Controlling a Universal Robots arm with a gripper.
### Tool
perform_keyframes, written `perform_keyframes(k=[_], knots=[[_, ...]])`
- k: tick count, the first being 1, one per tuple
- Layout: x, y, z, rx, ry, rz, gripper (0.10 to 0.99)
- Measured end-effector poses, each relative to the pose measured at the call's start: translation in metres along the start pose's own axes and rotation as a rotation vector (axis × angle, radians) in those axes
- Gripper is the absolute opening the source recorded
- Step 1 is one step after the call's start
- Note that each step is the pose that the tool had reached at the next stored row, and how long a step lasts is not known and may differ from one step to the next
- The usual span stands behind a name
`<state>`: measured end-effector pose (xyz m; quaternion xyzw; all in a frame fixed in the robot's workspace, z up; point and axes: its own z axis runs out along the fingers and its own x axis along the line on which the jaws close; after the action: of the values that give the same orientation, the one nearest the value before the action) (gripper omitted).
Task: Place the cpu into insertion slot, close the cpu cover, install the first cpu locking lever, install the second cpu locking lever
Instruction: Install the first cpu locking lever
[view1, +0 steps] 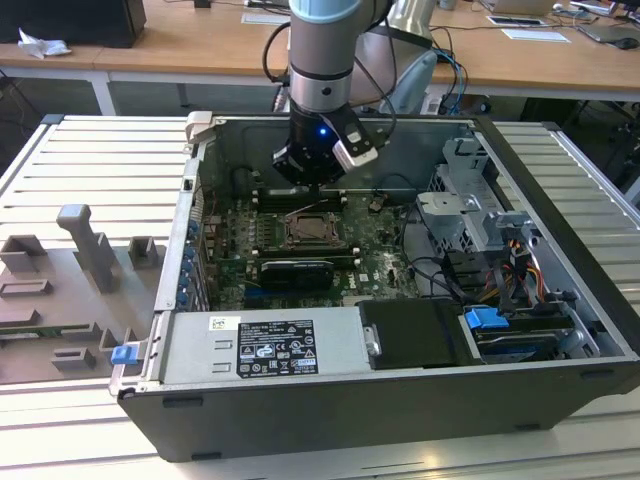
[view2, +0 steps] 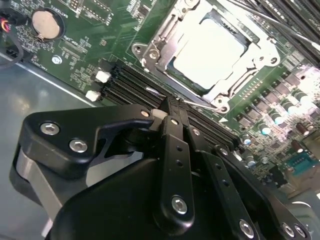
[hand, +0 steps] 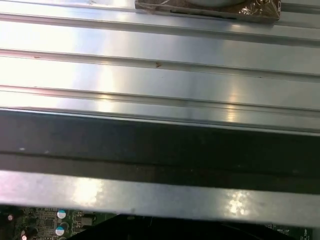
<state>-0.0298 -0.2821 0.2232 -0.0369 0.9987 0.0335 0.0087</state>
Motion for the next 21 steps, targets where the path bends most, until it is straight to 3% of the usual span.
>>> perform_keyframes(k=[7, 21], knots=[[-0.0074, -0.0008, 0.0051, 0.000, 0.0003, 0.001, 0.106], [-0.0108, -0.0017, 0.0155, 0.001, -0.0005, 0.014, 0.106]])
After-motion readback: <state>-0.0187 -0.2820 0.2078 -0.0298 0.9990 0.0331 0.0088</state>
